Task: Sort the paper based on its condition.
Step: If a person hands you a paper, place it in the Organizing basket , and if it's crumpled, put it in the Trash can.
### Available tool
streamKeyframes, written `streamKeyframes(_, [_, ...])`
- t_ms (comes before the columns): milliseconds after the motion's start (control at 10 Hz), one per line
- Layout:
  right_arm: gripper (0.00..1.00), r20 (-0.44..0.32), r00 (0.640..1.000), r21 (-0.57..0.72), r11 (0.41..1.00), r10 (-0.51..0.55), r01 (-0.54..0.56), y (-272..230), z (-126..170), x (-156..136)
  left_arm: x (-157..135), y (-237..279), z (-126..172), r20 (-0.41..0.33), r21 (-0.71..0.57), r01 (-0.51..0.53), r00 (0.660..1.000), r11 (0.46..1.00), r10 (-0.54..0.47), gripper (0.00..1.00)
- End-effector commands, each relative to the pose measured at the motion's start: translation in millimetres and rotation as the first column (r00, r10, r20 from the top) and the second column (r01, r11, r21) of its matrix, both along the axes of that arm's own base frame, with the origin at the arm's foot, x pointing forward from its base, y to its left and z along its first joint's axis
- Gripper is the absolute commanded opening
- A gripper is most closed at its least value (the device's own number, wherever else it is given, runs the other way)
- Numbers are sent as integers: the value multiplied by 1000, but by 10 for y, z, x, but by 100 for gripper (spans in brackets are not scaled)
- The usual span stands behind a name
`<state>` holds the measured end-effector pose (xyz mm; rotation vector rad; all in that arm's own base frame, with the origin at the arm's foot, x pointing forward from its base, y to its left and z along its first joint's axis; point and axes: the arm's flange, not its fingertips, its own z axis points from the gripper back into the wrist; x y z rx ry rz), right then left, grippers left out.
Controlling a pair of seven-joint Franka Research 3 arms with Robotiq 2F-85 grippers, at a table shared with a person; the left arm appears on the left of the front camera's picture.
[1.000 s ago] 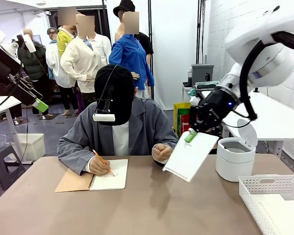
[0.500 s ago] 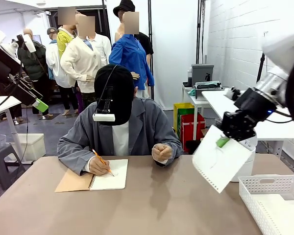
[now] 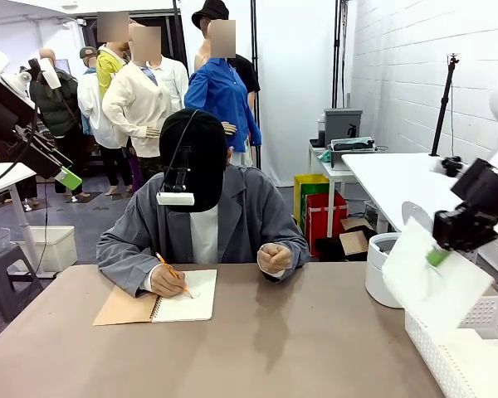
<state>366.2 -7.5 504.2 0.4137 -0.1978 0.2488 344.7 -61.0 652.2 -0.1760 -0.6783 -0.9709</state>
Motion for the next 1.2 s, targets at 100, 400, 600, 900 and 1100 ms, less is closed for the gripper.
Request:
streamKeyframes(100, [0,-32,995,-110,990,-91,87,-376,-354,-4,-3,6,0,-2,-2,0,1000,1000,0,100])
streamKeyframes(400, [0,-113,989,-150,986,-90,73,-463,-611,-42,-3,6,0,-2,-2,0,1000,1000,0,100])
streamKeyframes(600, [0,-122,990,-141,989,-68,51,-369,-700,-82,-3,6,0,-2,-2,0,1000,1000,0,100])
streamKeyframes(900, [0,-119,990,-95,994,-71,60,-212,-881,-57,-3,6,0,-2,-2,0,1000,1000,0,100])
streamKeyframes(1100, [0,-140,989,-123,992,-46,29,-351,-751,-81,-3,6,0,-2,-2,0,1000,1000,0,100])
